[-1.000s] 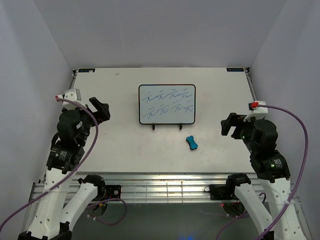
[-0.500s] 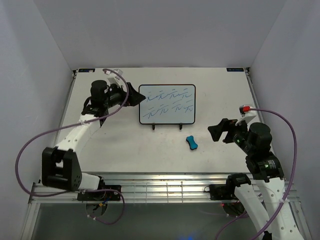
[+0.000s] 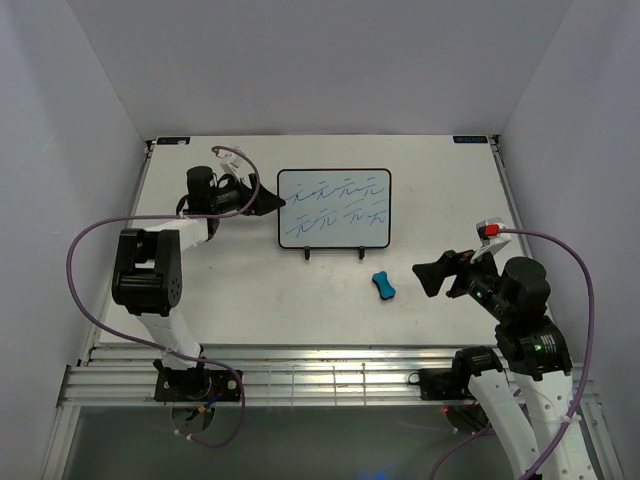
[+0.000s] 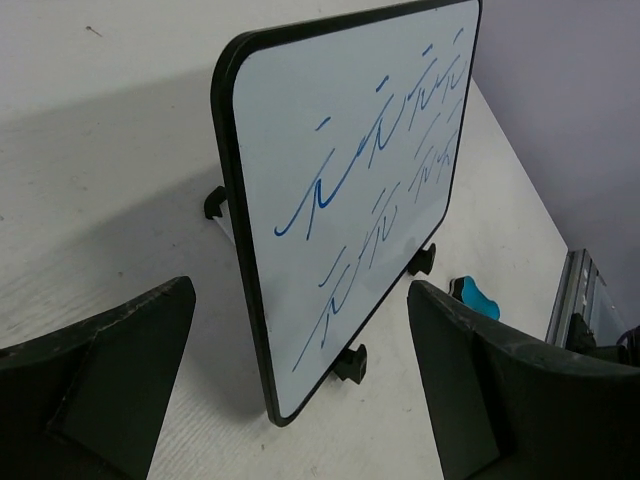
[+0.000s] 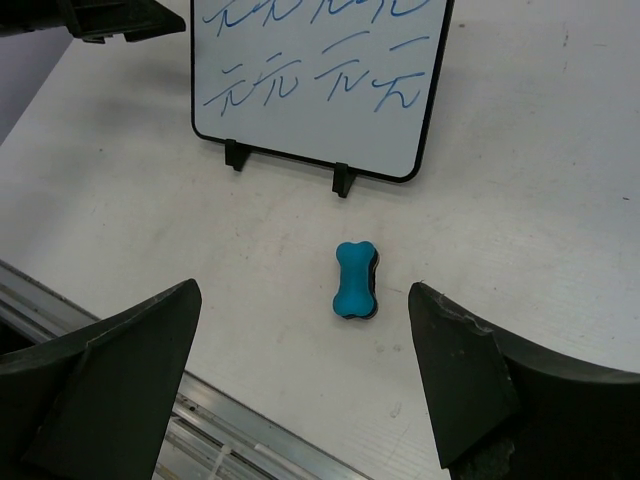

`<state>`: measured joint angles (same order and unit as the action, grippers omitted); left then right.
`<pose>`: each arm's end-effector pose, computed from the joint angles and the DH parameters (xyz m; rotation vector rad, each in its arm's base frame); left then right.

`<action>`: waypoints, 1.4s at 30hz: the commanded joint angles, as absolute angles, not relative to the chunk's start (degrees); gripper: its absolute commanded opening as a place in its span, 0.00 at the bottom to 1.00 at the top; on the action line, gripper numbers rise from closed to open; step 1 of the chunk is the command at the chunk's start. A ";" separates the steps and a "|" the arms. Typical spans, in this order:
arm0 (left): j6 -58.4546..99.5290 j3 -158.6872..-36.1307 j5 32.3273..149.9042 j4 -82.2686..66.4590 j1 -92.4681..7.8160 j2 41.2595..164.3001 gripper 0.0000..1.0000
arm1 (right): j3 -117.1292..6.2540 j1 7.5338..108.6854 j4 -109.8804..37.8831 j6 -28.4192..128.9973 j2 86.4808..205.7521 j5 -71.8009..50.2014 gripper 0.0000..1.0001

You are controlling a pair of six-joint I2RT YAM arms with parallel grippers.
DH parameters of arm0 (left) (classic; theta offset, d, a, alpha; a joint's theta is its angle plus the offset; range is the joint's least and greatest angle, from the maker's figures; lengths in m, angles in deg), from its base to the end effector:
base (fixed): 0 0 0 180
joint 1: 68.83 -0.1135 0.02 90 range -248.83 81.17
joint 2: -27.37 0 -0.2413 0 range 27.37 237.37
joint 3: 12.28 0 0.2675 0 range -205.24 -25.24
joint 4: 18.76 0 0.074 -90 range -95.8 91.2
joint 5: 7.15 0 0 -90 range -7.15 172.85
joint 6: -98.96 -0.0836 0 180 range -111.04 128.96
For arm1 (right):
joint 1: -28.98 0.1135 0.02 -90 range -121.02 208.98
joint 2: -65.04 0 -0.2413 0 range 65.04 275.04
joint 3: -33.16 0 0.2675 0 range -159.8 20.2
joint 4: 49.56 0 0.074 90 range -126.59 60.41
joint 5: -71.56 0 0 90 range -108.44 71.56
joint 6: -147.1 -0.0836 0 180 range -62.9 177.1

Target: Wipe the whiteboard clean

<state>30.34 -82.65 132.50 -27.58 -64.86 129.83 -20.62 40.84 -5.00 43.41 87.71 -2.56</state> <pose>0.4110 -0.0924 0.1564 0.2858 1.9747 -1.1372 0.1681 0.0587 0.3088 -0.1714 1.8247 0.5656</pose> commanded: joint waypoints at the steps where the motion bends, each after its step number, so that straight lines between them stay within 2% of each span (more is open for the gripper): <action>1: 32.50 -82.54 140.41 -36.29 -64.96 133.26 0.98 | -22.61 41.02 -5.83 44.71 87.01 -0.60 0.90; 10: 43.83 -86.76 151.49 -48.68 -65.84 144.44 0.98 | -24.54 41.02 -4.87 44.71 87.36 0.54 0.90; 13: 47.44 -87.38 154.21 -54.82 -66.01 147.60 0.95 | -24.98 41.02 -5.04 44.54 86.75 1.07 0.91; 20: 68.26 -88.52 158.00 -83.88 -66.19 156.03 0.73 | -26.73 41.02 -2.76 45.94 87.97 -0.07 0.92; 23: 75.22 -90.10 157.65 -90.25 -66.10 159.29 0.67 | -27.00 41.02 -2.58 45.85 88.15 0.10 0.92; 27: 74.88 -90.54 157.21 -90.09 -65.66 159.65 0.61 | -27.09 41.02 -2.40 45.94 88.06 0.02 0.93; 29: 75.05 -90.89 157.21 -90.26 -65.49 159.82 0.52 | -26.91 41.02 -2.67 45.85 88.15 -0.07 0.93; 42: 76.81 -93.53 157.39 -90.97 -64.87 162.02 0.39 | -26.21 41.02 -4.51 44.54 88.59 2.12 0.94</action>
<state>76.59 -91.76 156.85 -81.33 -65.23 161.24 -24.71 40.84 -2.20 45.20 88.39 0.50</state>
